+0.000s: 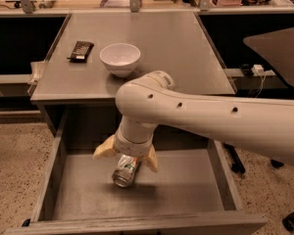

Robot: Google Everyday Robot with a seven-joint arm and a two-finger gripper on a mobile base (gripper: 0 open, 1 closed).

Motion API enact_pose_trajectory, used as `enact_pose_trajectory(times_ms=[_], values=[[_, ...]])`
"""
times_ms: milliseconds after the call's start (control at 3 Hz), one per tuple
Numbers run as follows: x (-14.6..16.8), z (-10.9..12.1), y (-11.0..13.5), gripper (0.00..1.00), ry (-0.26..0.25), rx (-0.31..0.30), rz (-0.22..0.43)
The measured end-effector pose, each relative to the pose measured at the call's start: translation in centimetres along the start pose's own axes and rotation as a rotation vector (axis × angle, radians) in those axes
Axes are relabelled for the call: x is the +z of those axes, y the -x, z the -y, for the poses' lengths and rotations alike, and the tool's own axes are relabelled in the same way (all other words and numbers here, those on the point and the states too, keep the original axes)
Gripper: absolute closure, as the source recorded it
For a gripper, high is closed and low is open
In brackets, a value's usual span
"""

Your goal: Pick 7up can from top drawer and place on counter

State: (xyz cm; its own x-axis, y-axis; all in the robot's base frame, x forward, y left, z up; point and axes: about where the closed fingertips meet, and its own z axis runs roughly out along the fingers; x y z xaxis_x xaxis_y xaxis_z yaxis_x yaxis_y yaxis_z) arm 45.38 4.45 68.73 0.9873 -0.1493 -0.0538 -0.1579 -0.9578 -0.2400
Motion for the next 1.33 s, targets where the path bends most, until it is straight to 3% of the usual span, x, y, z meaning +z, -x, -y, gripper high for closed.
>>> enact_pose_trajectory(times_ms=[333, 667, 1000, 1333], values=[[2.9, -0.6, -0.2, 0.03, 0.072, -0.01, 0.021], [4.9, -0.3, 0.1, 0.26, 0.112, -0.012, 0.037], [5.8, 0.6, 0.9, 0.57, 0.136, 0.001, 0.05], [4.5, 0.5, 0.7, 0.8, 0.09, 0.034, 0.054]])
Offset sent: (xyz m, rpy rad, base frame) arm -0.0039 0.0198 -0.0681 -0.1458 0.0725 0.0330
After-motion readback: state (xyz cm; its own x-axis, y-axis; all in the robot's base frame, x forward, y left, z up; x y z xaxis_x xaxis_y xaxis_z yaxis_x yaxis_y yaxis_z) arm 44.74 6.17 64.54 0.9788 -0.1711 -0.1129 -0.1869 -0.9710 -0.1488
